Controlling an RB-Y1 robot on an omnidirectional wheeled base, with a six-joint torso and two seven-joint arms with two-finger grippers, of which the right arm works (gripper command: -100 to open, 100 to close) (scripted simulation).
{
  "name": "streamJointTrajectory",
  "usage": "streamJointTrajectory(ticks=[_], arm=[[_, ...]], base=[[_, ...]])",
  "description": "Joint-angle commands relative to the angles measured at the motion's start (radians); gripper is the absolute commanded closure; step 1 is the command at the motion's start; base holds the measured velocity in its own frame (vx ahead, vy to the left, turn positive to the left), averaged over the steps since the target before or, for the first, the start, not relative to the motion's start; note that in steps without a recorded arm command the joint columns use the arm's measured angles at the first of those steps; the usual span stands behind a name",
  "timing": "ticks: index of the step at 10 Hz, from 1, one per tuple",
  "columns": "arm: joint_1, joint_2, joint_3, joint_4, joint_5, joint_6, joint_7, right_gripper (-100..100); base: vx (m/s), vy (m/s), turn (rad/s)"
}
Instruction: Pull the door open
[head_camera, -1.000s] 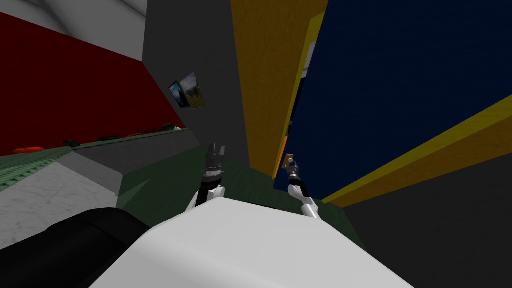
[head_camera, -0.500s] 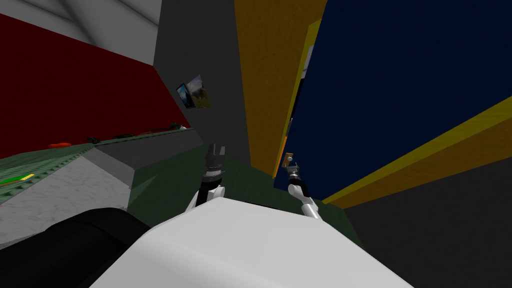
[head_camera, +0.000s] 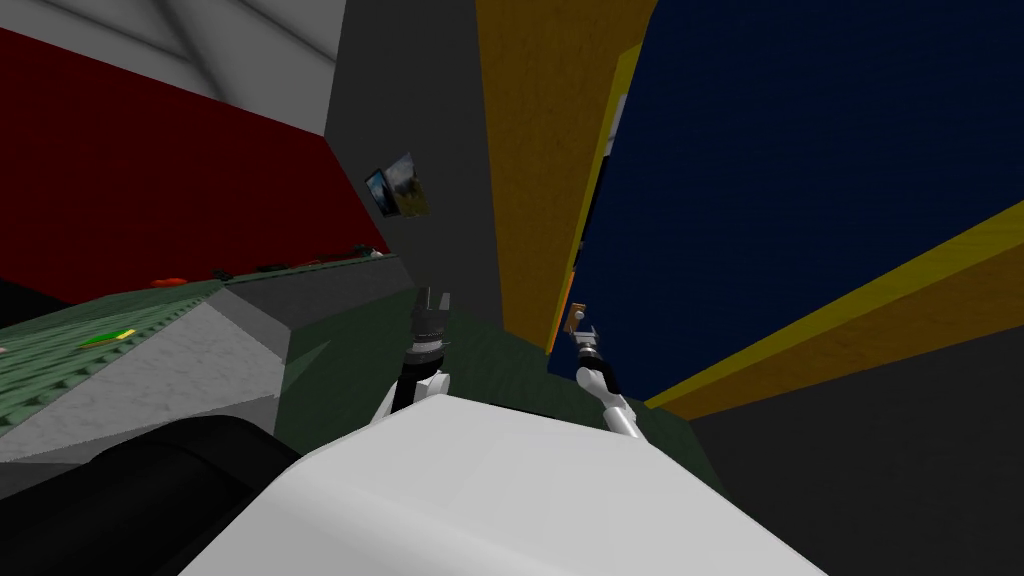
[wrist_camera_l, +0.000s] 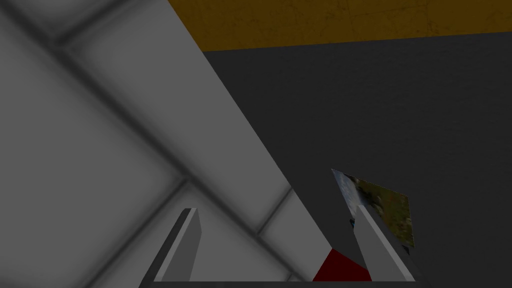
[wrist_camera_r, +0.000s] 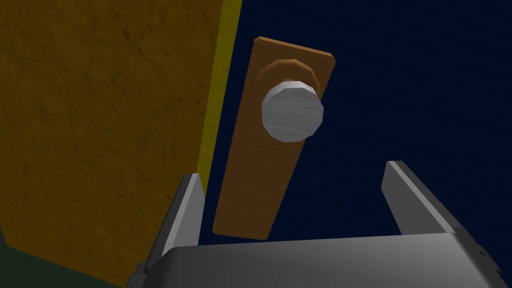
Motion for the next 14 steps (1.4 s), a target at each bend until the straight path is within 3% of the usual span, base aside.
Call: streamJointTrajectory(ticks=[1,5,8,9,10,11,14], arm=[[-0.001,-0.002,0.003,0.0,-0.016,0.0,-0.031,-100],[-0.006,-0.014,0.022,0.0,-0.097,-0.003,-0.15,-100],[-0.009,-0.02,0.03,-0.001,-0.134,-0.005,-0.207,-100],[-0.008,-0.019,0.028,0.0,-0.126,-0.004,-0.193,-100],[-0.001,-0.054,0.017,0.012,-0.137,-0.014,-0.226,-100],[0.001,-0.064,0.014,0.015,-0.14,-0.017,-0.235,-100],[0.013,-0.122,-0.006,0.035,-0.155,-0.033,-0.284,-100]], base=[[-0.071,-0.031,0.038],[-0.077,-0.044,0.066],[-0.059,-0.034,0.045],[-0.022,-0.016,0.008],[0.116,0.027,0.2],[0.192,0.033,0.177],[0.176,0.016,0.136]])
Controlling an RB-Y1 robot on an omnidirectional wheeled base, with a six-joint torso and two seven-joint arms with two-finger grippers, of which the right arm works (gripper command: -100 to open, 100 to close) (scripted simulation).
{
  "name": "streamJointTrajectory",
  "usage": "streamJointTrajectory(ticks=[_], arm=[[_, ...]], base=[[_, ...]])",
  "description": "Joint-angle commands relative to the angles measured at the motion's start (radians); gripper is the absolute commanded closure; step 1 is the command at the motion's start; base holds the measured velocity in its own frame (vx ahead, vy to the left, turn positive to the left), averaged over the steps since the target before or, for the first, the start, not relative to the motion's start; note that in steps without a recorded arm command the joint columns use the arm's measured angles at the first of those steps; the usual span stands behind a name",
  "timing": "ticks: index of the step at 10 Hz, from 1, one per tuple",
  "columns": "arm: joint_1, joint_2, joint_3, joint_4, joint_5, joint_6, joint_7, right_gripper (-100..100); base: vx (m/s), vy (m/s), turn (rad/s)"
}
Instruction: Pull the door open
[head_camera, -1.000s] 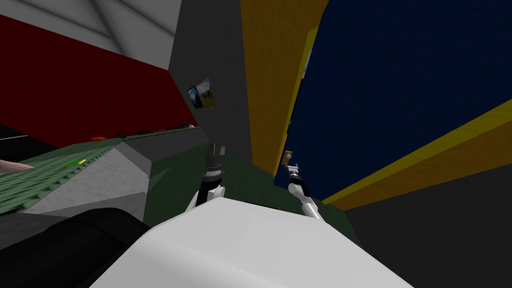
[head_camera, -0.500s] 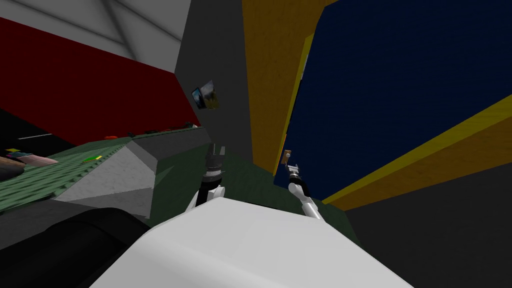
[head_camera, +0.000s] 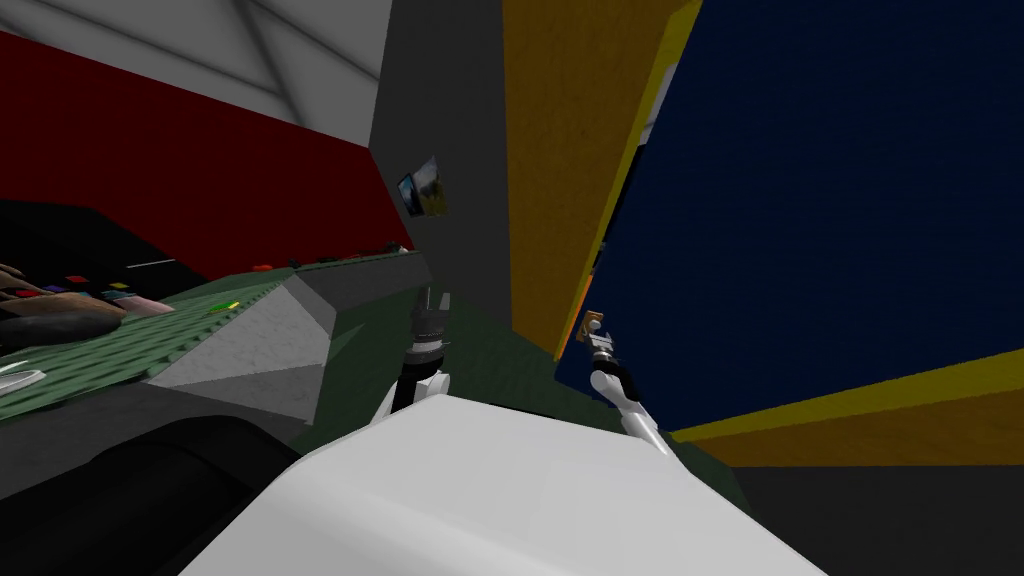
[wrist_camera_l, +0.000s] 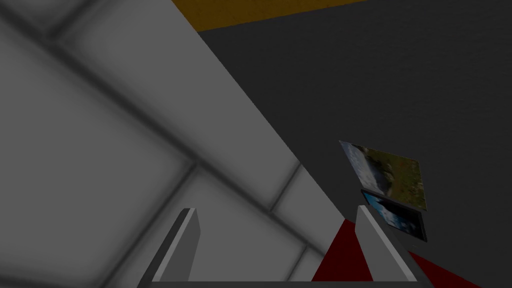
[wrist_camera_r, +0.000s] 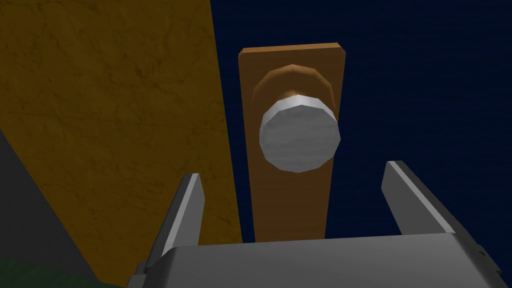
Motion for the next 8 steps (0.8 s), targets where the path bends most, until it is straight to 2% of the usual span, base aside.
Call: streamJointTrajectory(ticks=[1,3,4,5,8], arm=[[0.005,-0.035,-0.011,0.015,-0.009,-0.012,-0.034,-100],[0.013,-0.073,-0.024,0.028,-0.019,-0.023,-0.066,-100],[0.004,-0.061,-0.016,0.035,-0.015,-0.022,-0.058,-100],[0.004,-0.061,-0.016,0.035,-0.015,-0.022,-0.058,100],[0.004,-0.061,-0.016,0.035,-0.015,-0.022,-0.058,100]], base=[[0.169,-0.004,0.189],[0.186,0.009,0.14],[0.074,-0.007,0.022],[-0.009,-0.002,-0.039],[-0.022,-0.004,0.003]])
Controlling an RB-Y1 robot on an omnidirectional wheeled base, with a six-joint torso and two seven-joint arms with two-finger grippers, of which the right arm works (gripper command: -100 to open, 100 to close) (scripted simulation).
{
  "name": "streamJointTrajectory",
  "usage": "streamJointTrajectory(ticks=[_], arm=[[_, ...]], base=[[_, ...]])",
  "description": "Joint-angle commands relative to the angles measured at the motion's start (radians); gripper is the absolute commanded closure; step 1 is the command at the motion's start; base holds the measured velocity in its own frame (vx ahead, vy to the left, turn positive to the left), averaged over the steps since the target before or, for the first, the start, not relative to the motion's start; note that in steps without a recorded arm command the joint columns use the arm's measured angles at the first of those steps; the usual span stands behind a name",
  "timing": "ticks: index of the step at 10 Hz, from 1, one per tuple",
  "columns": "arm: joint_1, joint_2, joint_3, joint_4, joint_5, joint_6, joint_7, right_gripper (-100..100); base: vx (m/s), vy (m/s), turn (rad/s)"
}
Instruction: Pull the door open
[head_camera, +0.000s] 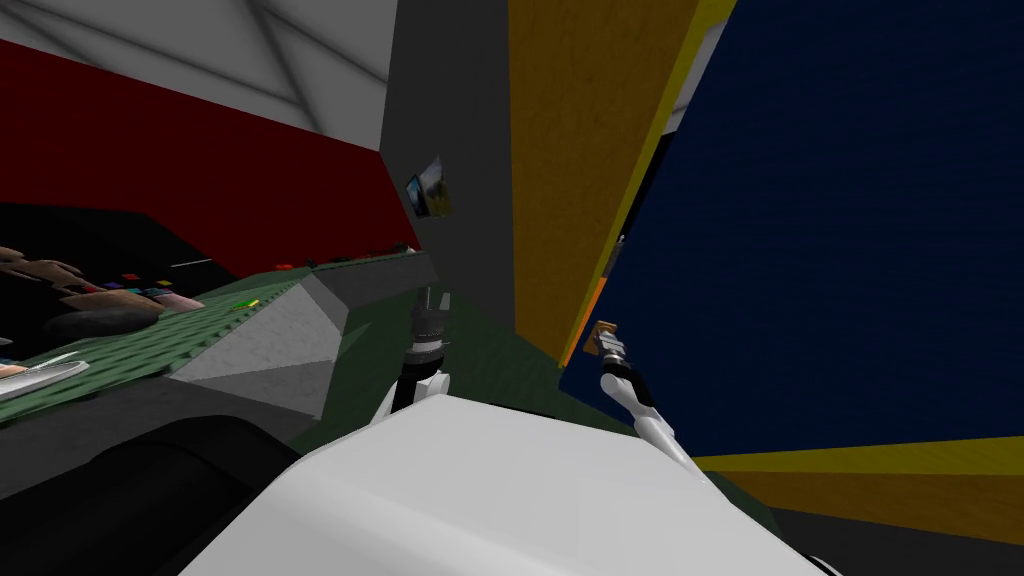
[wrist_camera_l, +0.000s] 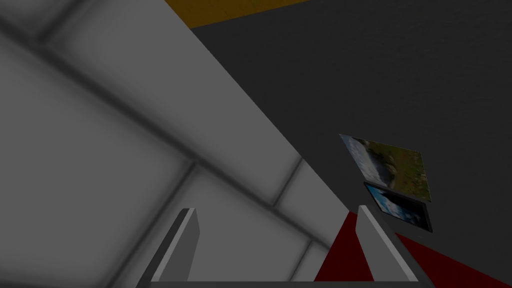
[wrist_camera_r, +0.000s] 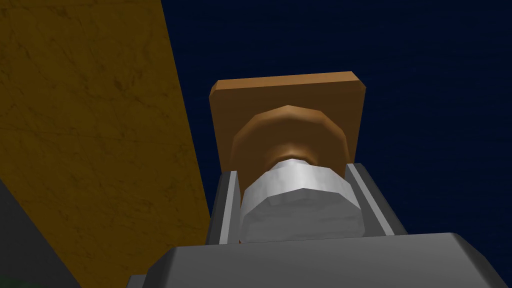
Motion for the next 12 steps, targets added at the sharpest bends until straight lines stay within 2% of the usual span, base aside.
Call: streamJointTrajectory(ticks=[1,2,3,5,8,11,12], arm=[[-0.001,0.002,0.002,-0.002,0.0,0.0,-0.001,100],[-0.001,0.002,0.002,-0.002,0.0,0.0,-0.001,100],[0.017,-0.019,0.021,-0.02,-0.004,-0.002,-0.017,100],[0.03,-0.034,0.036,-0.036,-0.008,-0.004,-0.03,100],[0.069,-0.08,0.083,-0.083,-0.018,-0.01,-0.07,100],[0.098,-0.114,0.119,-0.118,-0.025,-0.015,-0.099,100],[0.092,-0.109,0.114,-0.103,-0.023,-0.014,-0.095,100]], base=[[-0.006,0.002,-0.003],[0.0,0.0,0.0],[-0.126,-0.051,0.132],[-0.207,-0.048,0.128],[-0.264,-0.066,0.162],[-0.243,-0.066,0.133],[-0.105,-0.018,0.035]])
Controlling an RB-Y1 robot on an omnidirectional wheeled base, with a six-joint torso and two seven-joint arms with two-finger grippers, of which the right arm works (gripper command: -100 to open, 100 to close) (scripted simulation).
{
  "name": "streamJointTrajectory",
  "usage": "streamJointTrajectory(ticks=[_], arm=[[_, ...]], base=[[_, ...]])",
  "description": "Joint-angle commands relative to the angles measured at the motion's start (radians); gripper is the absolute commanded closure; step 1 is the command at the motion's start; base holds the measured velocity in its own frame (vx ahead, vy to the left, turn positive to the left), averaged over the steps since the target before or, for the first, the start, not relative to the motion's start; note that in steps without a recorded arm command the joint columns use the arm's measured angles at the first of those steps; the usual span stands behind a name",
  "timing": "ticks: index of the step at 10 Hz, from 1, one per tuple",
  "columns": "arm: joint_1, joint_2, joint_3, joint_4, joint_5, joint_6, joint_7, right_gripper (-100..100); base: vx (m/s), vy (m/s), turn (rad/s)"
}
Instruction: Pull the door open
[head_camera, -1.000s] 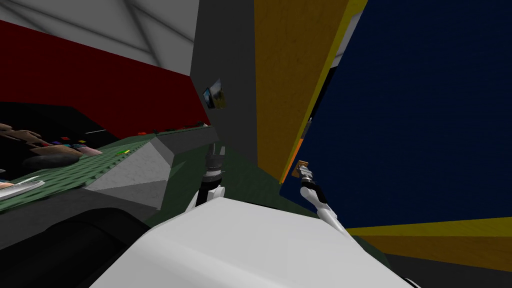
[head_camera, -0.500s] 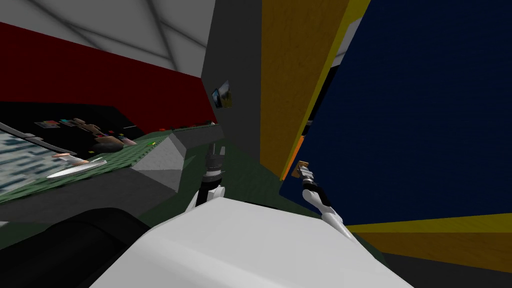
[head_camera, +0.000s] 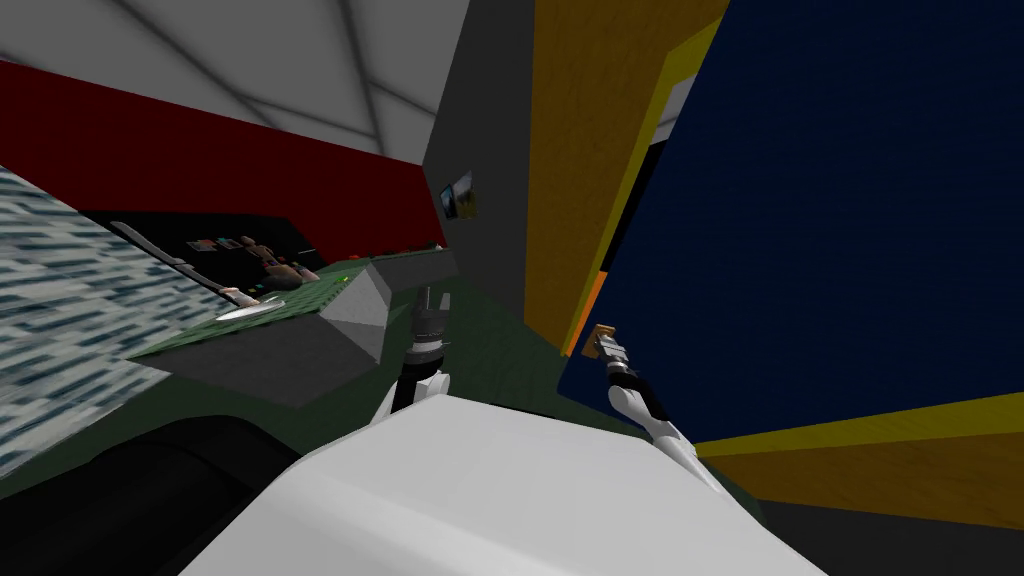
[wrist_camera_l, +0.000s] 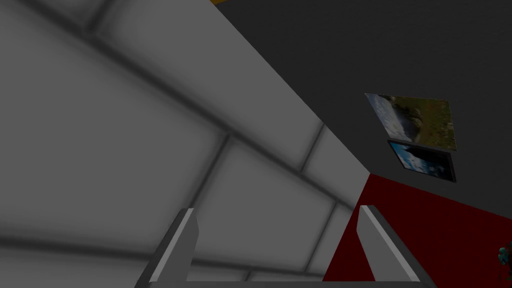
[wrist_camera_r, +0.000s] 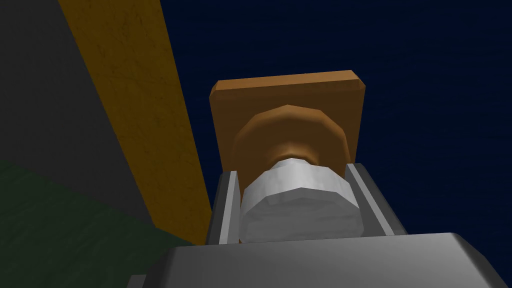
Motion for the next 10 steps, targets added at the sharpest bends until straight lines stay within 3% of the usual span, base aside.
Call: streamJointTrajectory(ticks=[1,2,9,10], arm=[[0.008,-0.017,0.018,-0.011,0.001,-0.008,-0.016,100],[0.009,-0.022,0.022,-0.014,0.002,-0.009,-0.02,100],[0.044,-0.101,0.102,-0.063,0.008,-0.044,-0.093,100],[0.041,-0.094,0.096,-0.055,0.007,-0.038,-0.086,100]], base=[[-0.149,-0.048,0.132],[-0.223,-0.076,0.114],[-0.227,-0.073,0.128],[-0.086,-0.034,0.045]])
